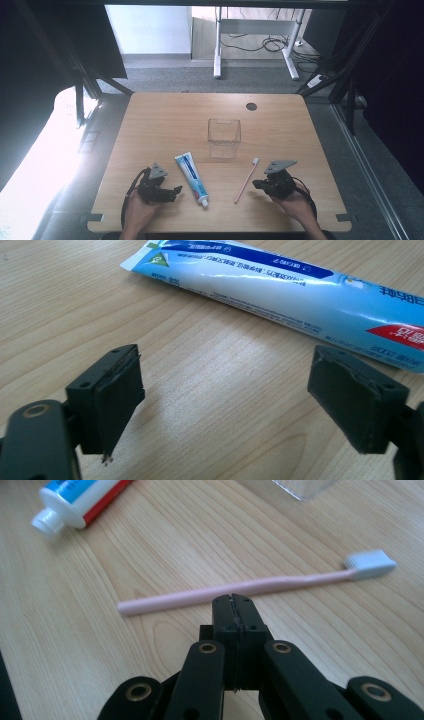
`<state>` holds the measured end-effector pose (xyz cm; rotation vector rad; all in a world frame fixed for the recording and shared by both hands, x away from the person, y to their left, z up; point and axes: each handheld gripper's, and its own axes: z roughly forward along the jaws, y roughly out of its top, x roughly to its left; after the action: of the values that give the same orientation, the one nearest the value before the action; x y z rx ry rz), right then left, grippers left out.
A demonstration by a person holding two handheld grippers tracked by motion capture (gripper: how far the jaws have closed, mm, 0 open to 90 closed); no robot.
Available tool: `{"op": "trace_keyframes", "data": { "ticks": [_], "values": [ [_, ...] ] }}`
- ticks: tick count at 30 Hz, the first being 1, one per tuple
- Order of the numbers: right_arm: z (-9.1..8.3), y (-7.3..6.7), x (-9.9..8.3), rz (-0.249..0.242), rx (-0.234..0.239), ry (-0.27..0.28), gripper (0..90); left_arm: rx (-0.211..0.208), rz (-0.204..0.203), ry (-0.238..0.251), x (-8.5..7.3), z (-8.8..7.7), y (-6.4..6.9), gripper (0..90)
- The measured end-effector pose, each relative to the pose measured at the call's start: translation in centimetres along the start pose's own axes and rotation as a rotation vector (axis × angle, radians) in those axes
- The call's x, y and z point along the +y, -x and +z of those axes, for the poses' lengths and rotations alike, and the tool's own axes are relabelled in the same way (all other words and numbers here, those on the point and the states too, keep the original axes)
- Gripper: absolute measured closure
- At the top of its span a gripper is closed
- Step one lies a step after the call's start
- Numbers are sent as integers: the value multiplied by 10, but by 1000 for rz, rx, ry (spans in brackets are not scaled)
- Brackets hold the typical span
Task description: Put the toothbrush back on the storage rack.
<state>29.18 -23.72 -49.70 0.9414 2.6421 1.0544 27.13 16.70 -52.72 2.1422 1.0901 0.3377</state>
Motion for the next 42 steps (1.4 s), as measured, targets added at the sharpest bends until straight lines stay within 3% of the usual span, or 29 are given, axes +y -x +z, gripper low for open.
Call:
{"op": "trace_keyframes", "data": {
  "ticks": [15, 29, 42],
  "values": [
    [21, -8, 17, -8, 31, -21, 900, 0, -26, 22, 0, -2, -3, 128],
    [45, -16, 21, -29, 56, -43, 898, 16, 12, 5, -1, 2, 0, 129],
    [42, -12, 13, -27, 63, -66, 886, 18, 34, -15, -1, 5, 2, 129]
  ]
}}
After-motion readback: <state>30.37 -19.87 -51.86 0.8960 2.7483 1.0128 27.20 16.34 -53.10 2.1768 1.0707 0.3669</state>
